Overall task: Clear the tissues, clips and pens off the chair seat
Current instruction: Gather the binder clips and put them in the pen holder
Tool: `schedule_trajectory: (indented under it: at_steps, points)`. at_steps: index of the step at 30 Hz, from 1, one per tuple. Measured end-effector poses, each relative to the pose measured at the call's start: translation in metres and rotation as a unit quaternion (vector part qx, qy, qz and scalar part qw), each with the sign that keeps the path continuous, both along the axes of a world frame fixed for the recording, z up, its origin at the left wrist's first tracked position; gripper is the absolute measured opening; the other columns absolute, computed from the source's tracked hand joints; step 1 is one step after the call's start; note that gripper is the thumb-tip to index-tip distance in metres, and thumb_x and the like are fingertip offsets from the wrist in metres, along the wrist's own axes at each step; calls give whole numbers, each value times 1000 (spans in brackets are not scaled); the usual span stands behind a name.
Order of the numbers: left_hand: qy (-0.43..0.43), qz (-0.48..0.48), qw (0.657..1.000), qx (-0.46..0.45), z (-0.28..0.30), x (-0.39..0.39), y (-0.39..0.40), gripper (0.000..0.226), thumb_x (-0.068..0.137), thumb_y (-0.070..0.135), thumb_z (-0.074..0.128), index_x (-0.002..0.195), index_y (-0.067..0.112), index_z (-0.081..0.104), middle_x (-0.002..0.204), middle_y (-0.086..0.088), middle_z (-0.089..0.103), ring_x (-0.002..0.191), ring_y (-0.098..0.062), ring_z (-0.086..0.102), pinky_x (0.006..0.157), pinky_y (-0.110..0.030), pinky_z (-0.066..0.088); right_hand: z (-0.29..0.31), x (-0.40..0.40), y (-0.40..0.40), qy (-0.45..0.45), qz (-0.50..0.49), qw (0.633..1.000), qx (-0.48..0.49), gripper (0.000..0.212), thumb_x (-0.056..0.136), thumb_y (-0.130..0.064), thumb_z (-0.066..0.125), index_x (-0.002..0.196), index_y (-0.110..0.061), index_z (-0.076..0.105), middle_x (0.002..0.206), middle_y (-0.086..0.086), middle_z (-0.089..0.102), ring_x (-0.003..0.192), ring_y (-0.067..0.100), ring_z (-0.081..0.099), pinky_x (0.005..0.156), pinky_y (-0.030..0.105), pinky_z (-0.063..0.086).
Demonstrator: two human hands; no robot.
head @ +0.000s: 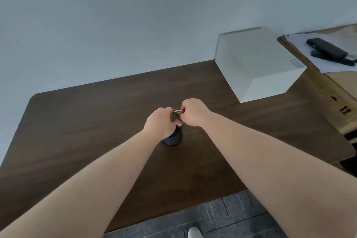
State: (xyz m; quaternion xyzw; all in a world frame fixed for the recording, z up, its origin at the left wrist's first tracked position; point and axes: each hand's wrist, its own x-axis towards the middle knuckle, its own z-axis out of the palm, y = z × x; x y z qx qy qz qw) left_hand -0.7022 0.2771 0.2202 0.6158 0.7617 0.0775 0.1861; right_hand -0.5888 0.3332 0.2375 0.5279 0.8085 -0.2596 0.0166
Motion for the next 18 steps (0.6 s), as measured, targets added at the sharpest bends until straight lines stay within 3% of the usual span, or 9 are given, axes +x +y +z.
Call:
schedule_trajectory:
  at_steps: [5, 10, 12, 15, 18]
  points:
    - [6, 46, 998, -34, -11, -3, 7, 15, 83, 15, 59, 85, 10, 45, 92, -7, 52, 81, -26, 49, 65, -32, 38, -14, -11, 8, -26, 30, 999, -26, 18, 86, -11, 56, 100, -6, 67, 80, 5, 57, 77, 24, 56, 73, 34, 51]
    - [10, 49, 998, -42, -15, -5, 7, 17, 84, 12, 55, 99, 4, 52, 105, -14, 55, 99, -34, 55, 74, -36, 41, -23, -21, 9, -33, 50, 998, -21, 15, 84, -10, 57, 98, -7, 64, 83, 5, 54, 79, 24, 53, 67, 31, 45]
    - [8, 54, 998, -42, -17, -6, 7, 15, 85, 14, 56, 95, 5, 50, 105, -14, 56, 100, -35, 55, 75, -37, 42, -23, -26, 9, -45, 57, 997, -20, 4, 83, -10, 59, 87, -9, 60, 79, 4, 53, 78, 24, 52, 65, 30, 42]
    - [0, 62, 997, -45, -22, -7, 10, 17, 83, 19, 58, 86, 11, 43, 103, -12, 57, 98, -34, 56, 71, -36, 42, -24, -34, 8, -60, 60, 996, -23, 15, 79, -6, 60, 70, -11, 50, 66, 1, 47, 76, 26, 52, 62, 30, 40]
    - [-11, 57, 997, -45, -26, -9, 12, 27, 80, 25, 63, 99, 10, 51, 101, -8, 55, 102, -30, 55, 71, -34, 41, -24, -39, 7, -51, 69, 996, -27, 10, 78, -2, 58, 81, -10, 53, 75, 4, 53, 77, 26, 53, 60, 30, 39]
